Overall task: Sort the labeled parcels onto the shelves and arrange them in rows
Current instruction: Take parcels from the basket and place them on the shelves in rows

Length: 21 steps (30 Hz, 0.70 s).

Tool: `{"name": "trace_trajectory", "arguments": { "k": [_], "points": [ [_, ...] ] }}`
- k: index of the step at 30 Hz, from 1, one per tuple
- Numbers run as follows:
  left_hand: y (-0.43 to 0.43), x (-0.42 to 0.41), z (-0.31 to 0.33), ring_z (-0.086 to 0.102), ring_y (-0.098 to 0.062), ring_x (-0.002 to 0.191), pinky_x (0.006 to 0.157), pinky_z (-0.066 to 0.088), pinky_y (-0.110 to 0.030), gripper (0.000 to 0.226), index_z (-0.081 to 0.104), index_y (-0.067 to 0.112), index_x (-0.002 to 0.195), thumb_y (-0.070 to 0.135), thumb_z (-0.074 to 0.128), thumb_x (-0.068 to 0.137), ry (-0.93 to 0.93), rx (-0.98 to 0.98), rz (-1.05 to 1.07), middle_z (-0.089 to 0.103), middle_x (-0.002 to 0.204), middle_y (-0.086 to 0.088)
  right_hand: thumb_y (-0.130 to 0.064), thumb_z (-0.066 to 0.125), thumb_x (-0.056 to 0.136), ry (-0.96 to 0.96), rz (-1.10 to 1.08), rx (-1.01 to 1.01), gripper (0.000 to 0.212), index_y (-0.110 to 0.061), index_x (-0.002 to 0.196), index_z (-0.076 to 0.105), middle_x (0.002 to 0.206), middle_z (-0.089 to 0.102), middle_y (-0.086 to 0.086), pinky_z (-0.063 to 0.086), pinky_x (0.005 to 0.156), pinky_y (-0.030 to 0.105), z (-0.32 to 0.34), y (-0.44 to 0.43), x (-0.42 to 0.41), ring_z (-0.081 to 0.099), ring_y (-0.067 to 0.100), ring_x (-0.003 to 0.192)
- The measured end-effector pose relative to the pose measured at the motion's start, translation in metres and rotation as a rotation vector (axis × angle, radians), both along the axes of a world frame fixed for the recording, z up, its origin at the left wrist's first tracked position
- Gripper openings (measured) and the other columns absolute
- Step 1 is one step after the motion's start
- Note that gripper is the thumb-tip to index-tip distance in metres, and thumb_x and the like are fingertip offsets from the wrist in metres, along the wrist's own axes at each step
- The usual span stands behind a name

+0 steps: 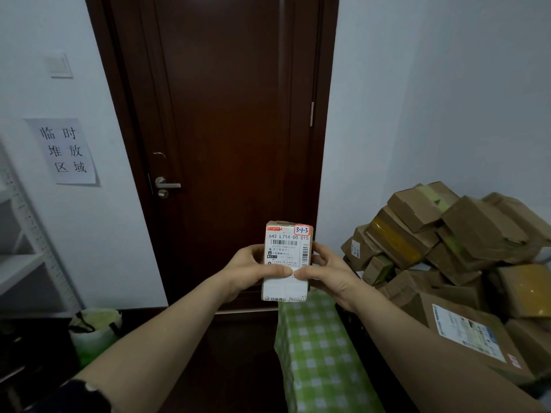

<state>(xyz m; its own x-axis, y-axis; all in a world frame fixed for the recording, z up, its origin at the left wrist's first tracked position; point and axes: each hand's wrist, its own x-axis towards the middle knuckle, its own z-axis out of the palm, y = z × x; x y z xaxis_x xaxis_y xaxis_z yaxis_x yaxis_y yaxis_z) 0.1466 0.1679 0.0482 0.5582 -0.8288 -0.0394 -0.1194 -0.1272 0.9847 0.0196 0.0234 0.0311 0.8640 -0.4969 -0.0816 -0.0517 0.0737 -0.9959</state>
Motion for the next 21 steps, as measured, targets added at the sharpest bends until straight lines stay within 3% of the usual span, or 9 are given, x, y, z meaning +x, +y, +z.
{"name": "trace_trajectory", "arguments": {
  "k": [15, 21],
  "points": [
    [0.013, 0.008, 0.000, 0.069, -0.018, 0.099, 0.091, 0.054, -0.039, 0.055, 0.061, 0.015, 0.114, 0.013, 0.086, 0.065, 0.008, 0.007, 0.012, 0.073, 0.106, -0.003, 0.007, 0.074, 0.069, -0.003, 0.032, -0.016, 0.084, -0.015, 0.142, 0.037, 0.120, 0.064, 0.010, 0.052, 0.094, 0.045, 0.003, 0.010, 0.009, 0.064, 0.024, 0.108],
    [0.032, 0.012, 0.004, 0.069, -0.015, 0.098, 0.086, 0.055, -0.033, 0.051, 0.058, 0.020, 0.112, 0.013, 0.084, 0.068, 0.005, 0.018, 0.036, 0.071, 0.107, -0.001, 0.006, 0.075, 0.067, -0.007, 0.067, -0.014, 0.084, -0.015, 0.140, 0.040, 0.116, 0.067, 0.009, 0.051, 0.095, 0.047, 0.001, 0.022, 0.020, 0.065, 0.024, 0.106]
  ]
}}
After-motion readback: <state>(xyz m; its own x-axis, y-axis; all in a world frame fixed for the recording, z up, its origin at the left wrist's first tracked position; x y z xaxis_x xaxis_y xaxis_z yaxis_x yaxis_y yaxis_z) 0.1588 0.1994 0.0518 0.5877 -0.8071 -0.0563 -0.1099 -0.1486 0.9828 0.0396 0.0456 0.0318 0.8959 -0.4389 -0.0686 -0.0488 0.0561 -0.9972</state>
